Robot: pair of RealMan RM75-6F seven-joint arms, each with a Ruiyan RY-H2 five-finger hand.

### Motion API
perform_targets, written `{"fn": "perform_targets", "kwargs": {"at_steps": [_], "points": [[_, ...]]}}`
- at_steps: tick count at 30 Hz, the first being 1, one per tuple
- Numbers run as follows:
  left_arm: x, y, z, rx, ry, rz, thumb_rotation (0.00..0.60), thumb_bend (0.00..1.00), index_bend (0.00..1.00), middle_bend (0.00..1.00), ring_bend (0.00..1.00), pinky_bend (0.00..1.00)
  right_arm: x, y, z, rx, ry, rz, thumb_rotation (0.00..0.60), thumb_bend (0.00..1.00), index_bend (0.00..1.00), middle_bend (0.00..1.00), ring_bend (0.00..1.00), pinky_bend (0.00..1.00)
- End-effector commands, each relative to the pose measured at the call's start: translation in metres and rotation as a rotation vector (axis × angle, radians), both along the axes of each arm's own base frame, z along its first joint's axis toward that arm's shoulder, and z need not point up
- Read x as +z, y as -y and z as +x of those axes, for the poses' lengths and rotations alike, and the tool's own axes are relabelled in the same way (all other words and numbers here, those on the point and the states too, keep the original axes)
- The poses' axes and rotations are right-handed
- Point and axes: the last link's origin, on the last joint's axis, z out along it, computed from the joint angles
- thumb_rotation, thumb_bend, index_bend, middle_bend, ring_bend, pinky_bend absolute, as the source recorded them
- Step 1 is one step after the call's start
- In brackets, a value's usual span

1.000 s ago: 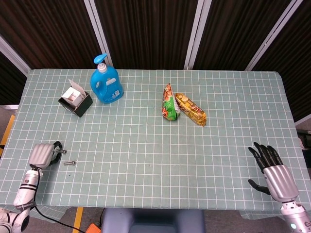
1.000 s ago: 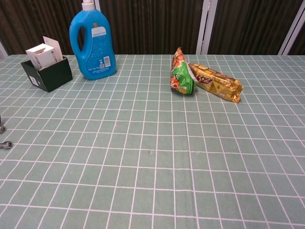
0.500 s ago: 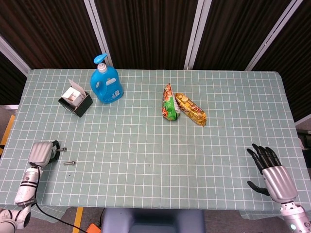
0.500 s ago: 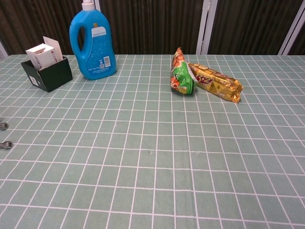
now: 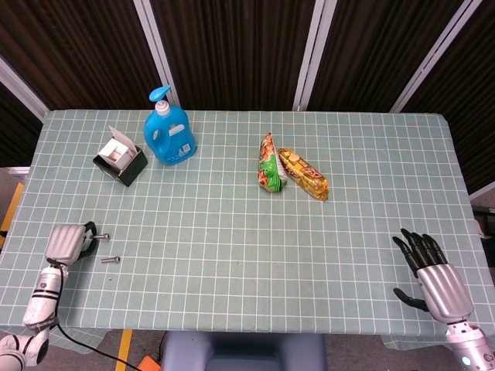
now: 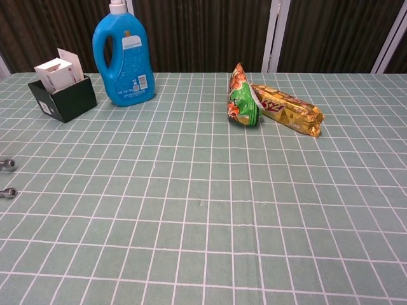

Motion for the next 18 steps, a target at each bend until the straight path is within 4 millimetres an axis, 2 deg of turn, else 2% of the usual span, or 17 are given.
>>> {"fn": "perform_targets", "kwargs": {"at_steps": [1,10,18], "points": [[0.002,0.002,0.005,-0.022,-0.001,0.005,0.600,0.42,0.59,1.00,1.00,1.00,0.000,0.000,0.000,0.000,0.000,0.000,0.600,0.27,0.00,0.00,0.00,0.00],[0.004,0.008,0.015,-0.062,-0.056,-0.007,0.600,0.42,0.57,1.00,1.00,1.00,0.000,0.000,0.000,-0.002,0.000,0.003,0.600,0.27,0.00,0.00,0.00,0.00],[0.002,0.011,0.016,-0.040,-0.088,-0.029,0.600,0.42,0.55,1.00,1.00,1.00,0.001,0.000,0.000,-0.001,0.002,0.004,0.600,0.27,0.00,0.00,0.00,0.00]]}}
